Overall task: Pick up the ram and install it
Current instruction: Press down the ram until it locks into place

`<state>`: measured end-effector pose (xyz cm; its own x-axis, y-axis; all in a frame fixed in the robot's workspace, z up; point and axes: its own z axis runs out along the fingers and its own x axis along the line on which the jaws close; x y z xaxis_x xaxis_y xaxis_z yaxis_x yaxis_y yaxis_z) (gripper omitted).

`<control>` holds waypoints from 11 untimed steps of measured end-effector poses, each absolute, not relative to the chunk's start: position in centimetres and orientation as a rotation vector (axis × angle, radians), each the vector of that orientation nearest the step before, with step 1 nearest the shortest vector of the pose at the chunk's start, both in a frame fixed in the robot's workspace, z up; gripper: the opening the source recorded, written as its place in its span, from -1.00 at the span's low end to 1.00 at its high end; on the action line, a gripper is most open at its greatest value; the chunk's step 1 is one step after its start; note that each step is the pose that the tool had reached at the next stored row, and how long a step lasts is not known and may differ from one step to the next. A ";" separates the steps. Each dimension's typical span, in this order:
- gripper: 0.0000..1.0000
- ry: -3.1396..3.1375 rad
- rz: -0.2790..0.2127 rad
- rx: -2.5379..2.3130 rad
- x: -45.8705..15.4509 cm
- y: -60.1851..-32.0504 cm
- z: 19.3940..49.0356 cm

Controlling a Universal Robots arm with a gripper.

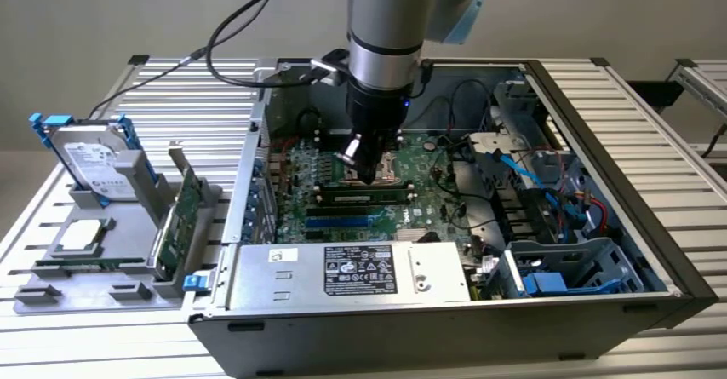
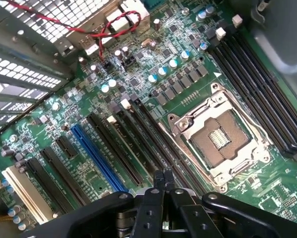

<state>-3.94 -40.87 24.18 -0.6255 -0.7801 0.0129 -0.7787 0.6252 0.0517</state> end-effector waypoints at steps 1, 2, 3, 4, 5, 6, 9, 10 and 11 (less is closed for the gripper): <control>-0.79 -2.812 -0.064 1.323 -3.9 -40.9 24.2; -0.79 -2.823 -0.065 1.300 -3.9 -40.9 24.2; -0.79 -2.833 -0.065 1.279 -3.9 -40.9 24.2; -0.79 -2.843 -0.065 1.257 -3.9 -40.9 24.2; -0.79 -2.852 -0.066 1.236 -3.9 -40.9 24.2; -0.79 -2.862 -0.066 1.214 -3.9 -40.9 24.2; -0.79 -2.890 -0.067 1.149 -3.9 -40.9 24.2; -0.79 -2.900 -0.068 1.125 -3.9 -40.9 24.2; -0.79 -2.908 -0.068 1.103 -3.9 -40.9 24.2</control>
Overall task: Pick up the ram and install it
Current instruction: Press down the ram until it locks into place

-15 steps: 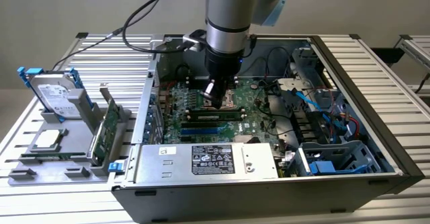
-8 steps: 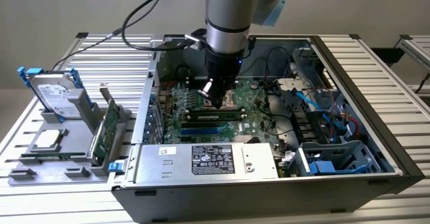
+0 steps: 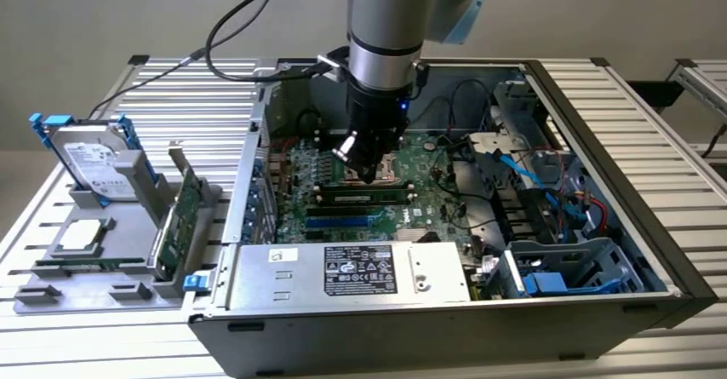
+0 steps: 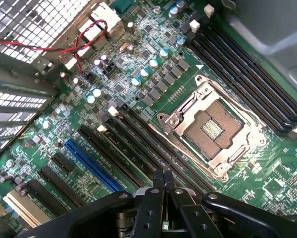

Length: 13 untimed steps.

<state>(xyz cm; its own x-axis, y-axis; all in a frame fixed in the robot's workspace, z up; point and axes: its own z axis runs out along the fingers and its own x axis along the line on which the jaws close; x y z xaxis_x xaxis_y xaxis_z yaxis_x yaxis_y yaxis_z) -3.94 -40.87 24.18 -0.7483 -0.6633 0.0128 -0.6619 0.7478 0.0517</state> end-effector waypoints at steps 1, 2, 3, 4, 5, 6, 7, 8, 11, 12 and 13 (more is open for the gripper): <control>-0.79 -2.917 -0.069 1.081 -3.9 -40.9 24.2; -0.79 -2.925 -0.069 1.059 -3.9 -40.9 24.2; -0.79 -2.934 -0.069 1.037 -3.9 -40.9 24.2; -0.79 -2.942 -0.070 1.015 -3.9 -40.9 24.2; -0.79 -2.950 -0.070 0.992 -3.9 -40.9 24.2; -0.79 -2.958 -0.070 0.970 -3.9 -40.9 24.2; -0.79 -2.966 -0.071 0.946 -3.9 -40.9 24.2; -0.79 -2.973 -0.071 0.924 -3.9 -40.9 24.2; -0.79 -2.994 -0.072 0.857 -3.9 -40.9 24.2; -0.79 -3.001 -0.072 0.832 -3.9 -40.9 24.2; -0.79 -3.008 -0.073 0.810 -3.9 -40.9 24.2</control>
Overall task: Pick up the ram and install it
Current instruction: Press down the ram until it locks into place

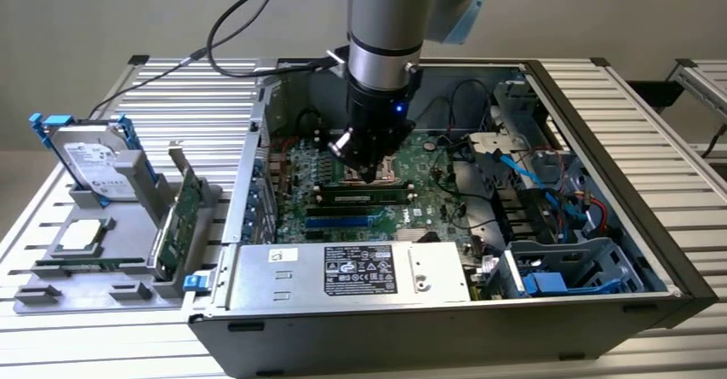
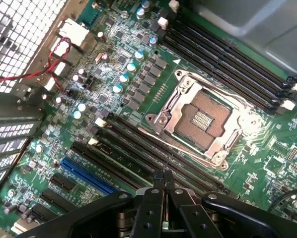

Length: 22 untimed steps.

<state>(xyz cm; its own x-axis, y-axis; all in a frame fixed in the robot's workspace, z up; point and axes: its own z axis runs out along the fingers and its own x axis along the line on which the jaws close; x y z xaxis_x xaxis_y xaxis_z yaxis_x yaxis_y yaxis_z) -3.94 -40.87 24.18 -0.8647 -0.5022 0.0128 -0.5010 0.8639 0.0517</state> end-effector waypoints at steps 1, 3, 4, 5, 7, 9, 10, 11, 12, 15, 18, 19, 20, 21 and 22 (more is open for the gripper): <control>-0.79 -3.014 -0.073 0.787 -3.9 -40.9 24.2; -0.79 -3.027 -0.073 0.740 -3.9 -40.9 24.2; -0.79 -3.033 -0.074 0.717 -3.9 -40.9 24.2; -0.79 -3.039 -0.074 0.693 -3.9 -40.9 24.2; -0.79 -3.050 -0.075 0.643 -3.9 -40.9 24.2; -0.79 -3.061 -0.076 0.595 -3.9 -40.9 24.2; -0.79 -3.066 -0.076 0.571 -3.9 -40.9 24.2; -0.79 -3.071 -0.076 0.547 -3.9 -40.9 24.2; -0.79 -3.075 -0.076 0.523 -3.9 -40.9 24.2; -0.79 -3.088 -0.077 0.447 -3.9 -40.9 24.2; -0.79 -3.099 -0.078 0.374 -3.9 -40.9 24.2; -0.79 -3.103 -0.078 0.349 -3.9 -40.9 24.2; -0.79 -3.106 -0.078 0.323 -3.9 -40.9 24.2; -0.79 -3.109 -0.079 0.297 -3.9 -40.9 24.2; -0.79 -3.111 -0.079 0.273 -3.9 -40.9 24.2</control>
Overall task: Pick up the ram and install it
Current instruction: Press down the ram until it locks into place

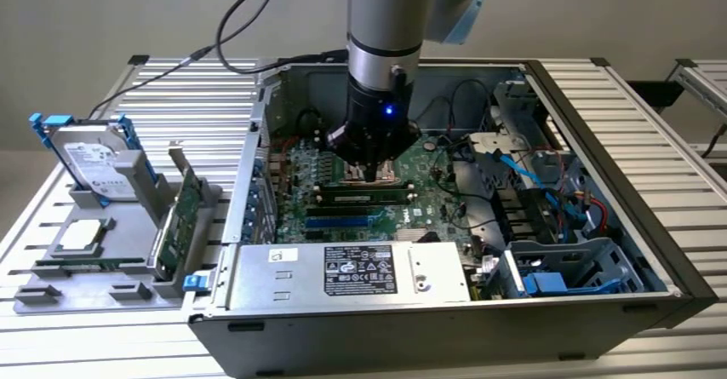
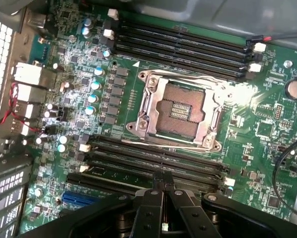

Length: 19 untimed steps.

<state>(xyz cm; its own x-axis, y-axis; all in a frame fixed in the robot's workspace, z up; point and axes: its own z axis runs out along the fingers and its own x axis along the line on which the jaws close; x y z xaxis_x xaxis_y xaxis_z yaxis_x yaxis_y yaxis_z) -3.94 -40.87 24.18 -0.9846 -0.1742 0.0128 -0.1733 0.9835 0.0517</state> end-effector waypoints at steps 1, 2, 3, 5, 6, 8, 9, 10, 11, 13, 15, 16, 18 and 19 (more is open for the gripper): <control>-0.79 -3.114 -0.079 0.248 -3.9 -40.9 24.2; -0.79 -3.116 -0.079 0.223 -3.9 -40.9 24.2; -0.79 -3.118 -0.079 0.198 -3.9 -40.9 24.2; -0.79 -3.122 -0.080 0.148 -3.9 -40.9 24.2; -0.79 -3.123 -0.080 0.122 -3.9 -40.9 24.2; -0.79 -3.126 -0.081 0.072 -3.9 -40.9 24.2; -0.79 -3.127 -0.081 0.048 -3.9 -40.9 24.2; -0.79 -3.127 -0.081 0.032 -3.9 -40.9 24.2; -0.79 -3.127 -0.081 0.030 -3.9 -40.9 24.2; -0.79 -3.127 -0.081 0.030 -3.9 -40.9 24.2; -0.79 -3.127 -0.081 0.030 -3.9 -41.0 24.2; -0.79 -3.127 -0.081 0.029 -4.0 -41.1 24.2; -0.79 -3.127 -0.081 0.029 -4.0 -41.5 24.4; -0.79 -3.127 -0.081 0.029 -4.0 -41.8 24.5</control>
<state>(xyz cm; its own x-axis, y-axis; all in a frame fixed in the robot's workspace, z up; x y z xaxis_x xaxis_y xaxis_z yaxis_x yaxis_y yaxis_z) -3.97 -41.77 24.51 -0.9997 -0.0189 0.0128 -0.0182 0.9985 0.0520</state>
